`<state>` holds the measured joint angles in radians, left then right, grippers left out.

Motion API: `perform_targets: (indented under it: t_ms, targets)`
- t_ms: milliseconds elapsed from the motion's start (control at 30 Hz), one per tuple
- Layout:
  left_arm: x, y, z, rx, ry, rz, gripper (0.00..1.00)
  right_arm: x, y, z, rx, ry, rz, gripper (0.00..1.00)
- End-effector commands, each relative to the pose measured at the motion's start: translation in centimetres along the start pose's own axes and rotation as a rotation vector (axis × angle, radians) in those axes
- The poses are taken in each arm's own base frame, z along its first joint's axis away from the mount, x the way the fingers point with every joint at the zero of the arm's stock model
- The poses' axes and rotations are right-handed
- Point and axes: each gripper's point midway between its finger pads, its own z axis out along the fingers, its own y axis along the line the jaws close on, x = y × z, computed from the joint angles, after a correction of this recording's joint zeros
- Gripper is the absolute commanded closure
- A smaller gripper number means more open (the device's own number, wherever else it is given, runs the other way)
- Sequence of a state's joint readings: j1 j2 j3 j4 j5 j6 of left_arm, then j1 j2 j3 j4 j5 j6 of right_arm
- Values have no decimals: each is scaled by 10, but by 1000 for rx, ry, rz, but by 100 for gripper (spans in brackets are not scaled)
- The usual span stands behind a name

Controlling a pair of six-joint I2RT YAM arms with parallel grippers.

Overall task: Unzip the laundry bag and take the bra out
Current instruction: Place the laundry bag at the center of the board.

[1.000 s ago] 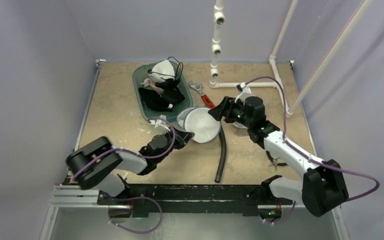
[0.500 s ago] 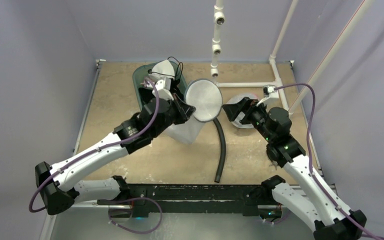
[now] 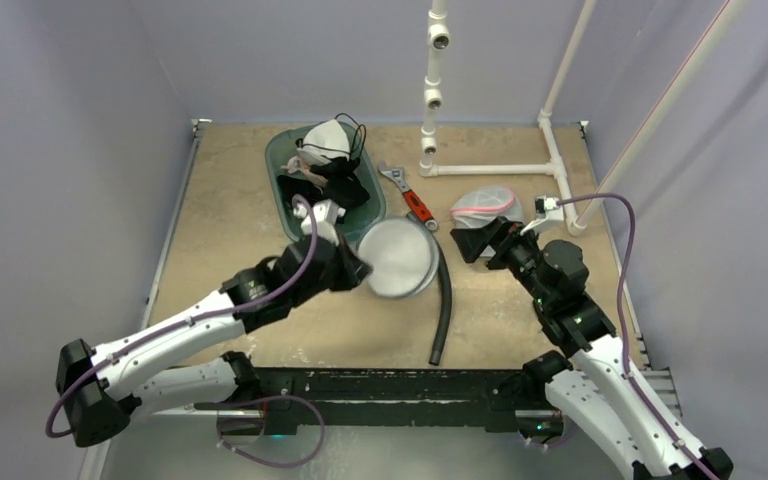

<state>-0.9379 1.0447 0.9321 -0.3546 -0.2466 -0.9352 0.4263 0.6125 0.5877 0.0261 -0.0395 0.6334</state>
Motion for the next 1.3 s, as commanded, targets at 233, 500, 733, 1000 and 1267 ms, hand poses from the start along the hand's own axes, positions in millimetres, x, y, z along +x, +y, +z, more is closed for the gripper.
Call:
perform_targets:
  t_ms: [233,500,733,1000,1267]
  targets:
    - [105,124,-15,-126,88,-200,100,46,9,2,-161,135,-29,7]
    - [99,137,-21,-192,67,-143,100,96,18,9,-268,319,-60,18]
    - [104,144,-2,-292,107,-66,89,126,29,23,-198,383,-133,21]
    - [73,153,-36,-384,43,-16,59,128,24,27,-184,377,-141,21]
    - [50,126,-50,-274,-6,-16,59,146,43,38,-204,421,-209,21]
